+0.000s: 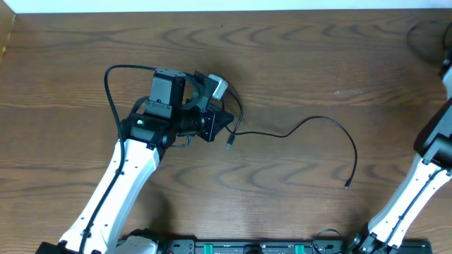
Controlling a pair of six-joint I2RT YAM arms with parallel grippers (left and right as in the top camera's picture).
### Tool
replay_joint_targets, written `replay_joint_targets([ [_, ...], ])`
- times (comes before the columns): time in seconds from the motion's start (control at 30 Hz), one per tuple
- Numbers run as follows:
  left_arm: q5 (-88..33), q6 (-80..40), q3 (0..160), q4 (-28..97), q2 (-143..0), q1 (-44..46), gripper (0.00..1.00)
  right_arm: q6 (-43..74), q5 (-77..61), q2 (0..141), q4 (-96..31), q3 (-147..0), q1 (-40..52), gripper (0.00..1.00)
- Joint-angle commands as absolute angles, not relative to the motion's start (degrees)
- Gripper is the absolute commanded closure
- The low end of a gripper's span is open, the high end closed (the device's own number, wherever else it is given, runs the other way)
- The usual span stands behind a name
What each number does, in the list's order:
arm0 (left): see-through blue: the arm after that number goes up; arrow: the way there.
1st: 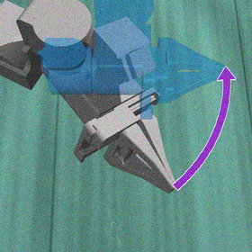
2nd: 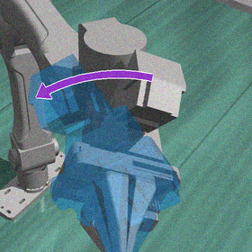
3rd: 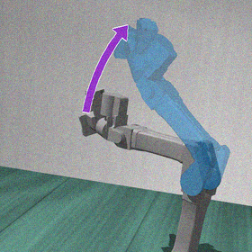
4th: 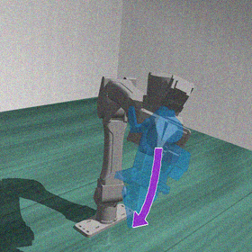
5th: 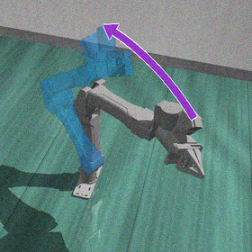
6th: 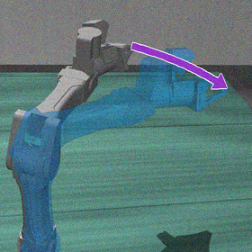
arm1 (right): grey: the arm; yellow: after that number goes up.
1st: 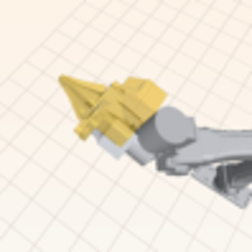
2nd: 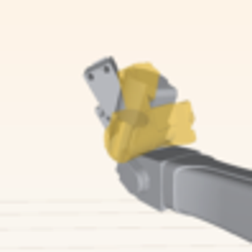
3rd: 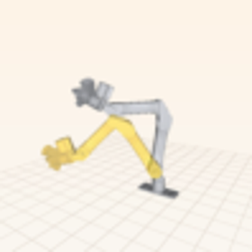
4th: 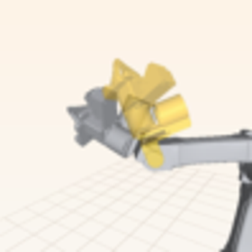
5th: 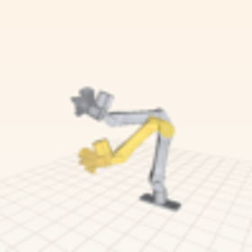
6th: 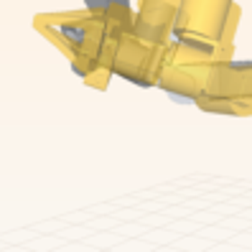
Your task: Untangle cables
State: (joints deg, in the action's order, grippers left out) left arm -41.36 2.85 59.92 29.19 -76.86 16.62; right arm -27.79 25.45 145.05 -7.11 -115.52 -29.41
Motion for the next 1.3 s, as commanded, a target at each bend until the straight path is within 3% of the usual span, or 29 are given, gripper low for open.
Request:
replay_joint_targets([
  [0.0,-40.8,1.4,60.2,28.6,-77.5,16.7,0.92,-19.0,26.0,143.6,-6.8,-116.8,-29.8,0.93],
  [0.13,-40.8,0.0,60.2,28.6,-77.5,16.7,0.92,-17.0,25.8,143.6,-7.8,-122.6,-31.2,0.96],
  [0.2,-40.8,-0.1,60.2,28.6,-77.5,16.7,0.92,-15.5,23.6,143.6,-9.3,-127.5,-32.4,0.93],
  [0.33,-40.8,-0.1,60.2,28.6,-77.5,16.7,0.92,-8.3,16.7,143.6,-13.9,-132.7,-34.9,0.58],
  [0.4,-40.8,-1.0,60.2,28.5,-77.5,16.7,0.92,-5.7,11.8,143.8,-18.3,-132.2,-36.5,0.31],
  [0.47,-40.9,-1.2,60.2,28.1,-77.5,16.7,0.92,-4.3,7.5,144.5,-23.0,-132.0,-37.2,0.18],
  [0.5,-40.8,-1.2,60.2,27.9,-77.5,16.7,0.92,-4.3,5.5,144.7,-25.7,-132.0,-37.4,0.01],
  [0.77,-40.9,-6.7,60.2,26.0,-77.5,16.7,0.92,3.3,-1.0,139.9,-37.2,-132.3,-36.5,0.01],
  [0.97,-40.9,-18.3,60.2,10.8,-77.5,18.5,0.92,8.0,-24.8,127.5,-44.6,-132.3,-34.4,0.01],
  [1.17,-35.8,-18.3,60.2,1.5,-79.3,26.2,0.91,9.4,-27.6,117.2,-50.2,-132.3,-31.2,0.01],
  [1.2,-34.2,-18.3,60.2,0.0,-80.1,27.6,0.91,9.4,-27.6,115.9,-51.3,-132.3,-30.5,0.01],
  [1.27,-31.1,-18.3,60.2,-2.6,-82.1,30.6,0.78,9.4,-27.6,113.3,-53.8,-132.3,-28.6,0.01],
])
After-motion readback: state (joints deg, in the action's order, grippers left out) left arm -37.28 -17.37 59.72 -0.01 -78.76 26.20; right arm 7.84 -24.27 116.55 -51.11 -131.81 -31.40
